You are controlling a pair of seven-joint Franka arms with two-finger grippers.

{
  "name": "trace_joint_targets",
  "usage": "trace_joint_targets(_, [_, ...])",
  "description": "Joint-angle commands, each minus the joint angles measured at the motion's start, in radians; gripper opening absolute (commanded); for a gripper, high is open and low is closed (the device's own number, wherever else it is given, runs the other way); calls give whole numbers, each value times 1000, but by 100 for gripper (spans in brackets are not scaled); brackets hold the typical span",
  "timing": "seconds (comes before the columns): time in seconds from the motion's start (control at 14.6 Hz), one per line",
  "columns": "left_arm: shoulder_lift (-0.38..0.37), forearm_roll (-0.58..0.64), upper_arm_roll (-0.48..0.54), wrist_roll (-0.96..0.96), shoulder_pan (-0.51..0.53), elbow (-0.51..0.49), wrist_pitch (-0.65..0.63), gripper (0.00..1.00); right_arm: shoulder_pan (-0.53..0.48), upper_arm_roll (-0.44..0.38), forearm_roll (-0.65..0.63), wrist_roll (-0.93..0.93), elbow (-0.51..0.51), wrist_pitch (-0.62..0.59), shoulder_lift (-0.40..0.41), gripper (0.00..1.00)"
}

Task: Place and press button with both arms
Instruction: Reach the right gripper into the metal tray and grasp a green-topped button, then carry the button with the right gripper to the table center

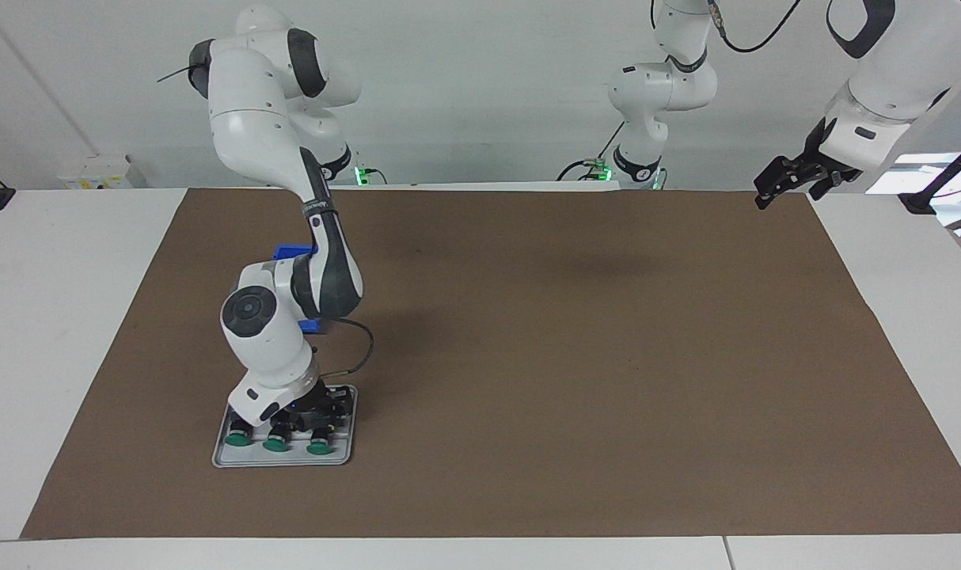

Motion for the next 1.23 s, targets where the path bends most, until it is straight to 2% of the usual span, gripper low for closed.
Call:
trace_joint_targets(0.0, [-28,-7,7,-9,-15,-34,16,100,0,12,-7,0,-20,-5,-20,0])
trace_joint_targets(0.27, [-33,-7,7,-1,-14,-40,18,100,29,14,11,68,78,-166,-41,0])
trace_joint_targets(0.48, [-34,-7,7,-3,-15,-43,23,100,125,15,13,359,88,-279,-96,0])
trace_joint_targets(0.68, [-37,-7,7,-3,-14,-50,20,100,272,15,14,636,86,-342,-127,0])
trace_joint_targets(0.89, [-37,-7,7,-3,-14,-51,23,100,391,21,14,942,85,-345,-129,0])
trace_joint_targets(1.03, [-37,-7,7,-7,-14,-53,23,100,429,43,16,1053,83,-373,-132,0])
trace_joint_targets(1.16, [-42,-7,7,-3,-14,-54,21,100,466,43,24,1296,72,-372,-139,0])
